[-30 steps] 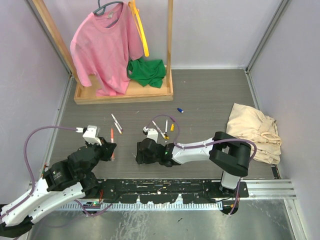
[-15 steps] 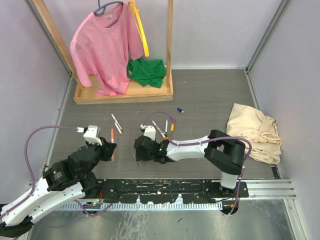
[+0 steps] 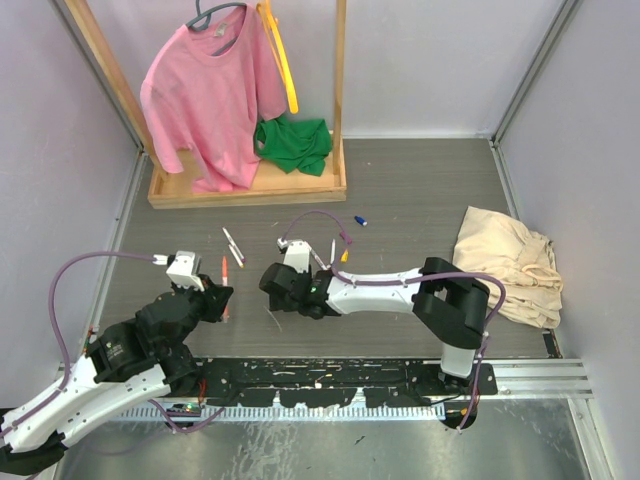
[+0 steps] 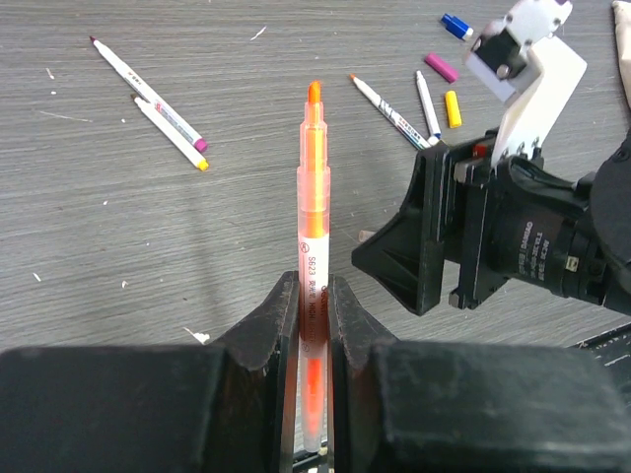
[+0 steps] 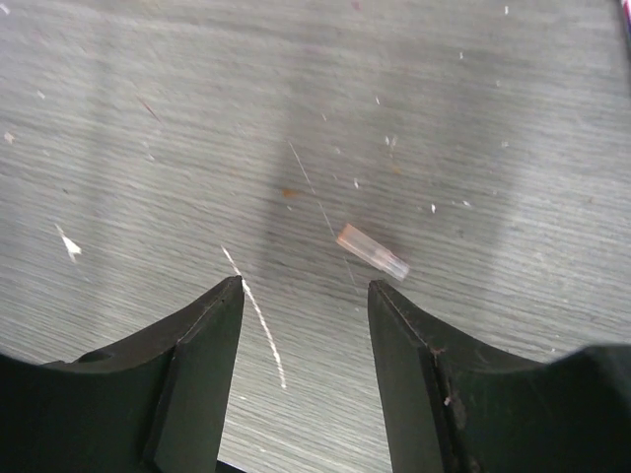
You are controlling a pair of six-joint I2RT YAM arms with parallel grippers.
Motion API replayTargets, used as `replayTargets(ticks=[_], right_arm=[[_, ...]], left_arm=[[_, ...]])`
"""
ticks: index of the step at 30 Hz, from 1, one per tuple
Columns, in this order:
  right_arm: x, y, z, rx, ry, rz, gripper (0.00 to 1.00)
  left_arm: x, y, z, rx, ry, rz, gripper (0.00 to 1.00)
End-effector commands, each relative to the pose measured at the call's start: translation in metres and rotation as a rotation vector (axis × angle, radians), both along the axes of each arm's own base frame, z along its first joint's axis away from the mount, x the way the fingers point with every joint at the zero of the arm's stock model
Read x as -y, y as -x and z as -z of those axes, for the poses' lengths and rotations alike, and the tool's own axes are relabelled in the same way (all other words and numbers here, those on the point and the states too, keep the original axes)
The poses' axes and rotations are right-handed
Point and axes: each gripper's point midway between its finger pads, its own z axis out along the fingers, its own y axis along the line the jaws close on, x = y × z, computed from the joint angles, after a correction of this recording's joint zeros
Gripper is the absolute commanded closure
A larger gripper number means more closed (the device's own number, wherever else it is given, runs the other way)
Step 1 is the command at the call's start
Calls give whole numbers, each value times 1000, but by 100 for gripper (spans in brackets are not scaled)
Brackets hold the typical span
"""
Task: Insert the pens into the pen caps
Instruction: Move the pen cap to the center of the board.
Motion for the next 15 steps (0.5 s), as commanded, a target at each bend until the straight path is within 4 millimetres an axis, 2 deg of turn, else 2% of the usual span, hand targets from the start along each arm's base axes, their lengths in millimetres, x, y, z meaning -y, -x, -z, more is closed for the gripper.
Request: replayTargets(ticks=[1, 9, 15], right_arm=[[-6, -23, -26, 59, -26, 128, 41], [6, -42, -45, 93, -93, 392, 39], [21, -49, -50, 97, -61, 594, 37]], left_arm=[[0, -3, -10, 34, 40, -10, 100], [-1, -4, -9, 27, 35, -26, 100], [5, -4, -5, 11, 21, 0, 100]])
